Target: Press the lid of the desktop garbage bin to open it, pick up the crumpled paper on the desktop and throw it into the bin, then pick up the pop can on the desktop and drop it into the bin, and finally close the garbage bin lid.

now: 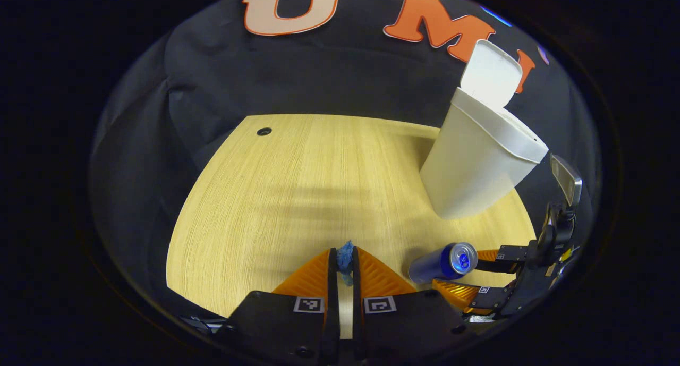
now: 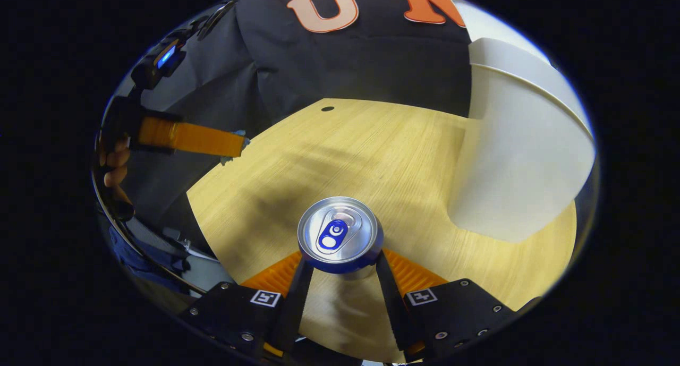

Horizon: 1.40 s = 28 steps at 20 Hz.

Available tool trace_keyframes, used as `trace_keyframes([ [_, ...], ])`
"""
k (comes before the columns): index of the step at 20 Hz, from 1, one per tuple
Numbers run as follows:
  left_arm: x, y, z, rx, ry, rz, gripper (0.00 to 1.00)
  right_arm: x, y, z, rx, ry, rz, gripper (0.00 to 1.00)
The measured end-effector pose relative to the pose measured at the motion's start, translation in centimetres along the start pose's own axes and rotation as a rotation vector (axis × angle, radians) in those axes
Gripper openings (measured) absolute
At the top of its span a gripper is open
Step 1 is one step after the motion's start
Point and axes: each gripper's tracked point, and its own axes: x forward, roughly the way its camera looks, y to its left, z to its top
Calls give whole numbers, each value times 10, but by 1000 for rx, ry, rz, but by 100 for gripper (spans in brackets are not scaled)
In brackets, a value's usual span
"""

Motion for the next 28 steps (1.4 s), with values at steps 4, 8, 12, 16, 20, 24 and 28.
trace_keyframes([
  [4,-1,-27,29,51,-39,-56,7,-3,-3,2,23,-14,-51,71],
  [8,2,-52,53,99,-76,-108,13,-5,-5,4,48,-25,-96,71],
  [12,0,-83,85,144,-120,-167,13,-4,-5,0,83,-35,-124,71],
  [16,-2,-115,117,168,-169,-238,13,-6,-7,-1,136,-43,-161,71],
  [20,-9,-148,148,224,-228,-290,13,-8,-11,-1,168,-54,-202,71],
  [24,-9,-179,166,270,-273,-335,13,-10,-13,-1,206,-61,-238,71],
  [28,-7,-214,178,306,-296,-376,13,-12,-17,-2,248,-73,-278,71],
])
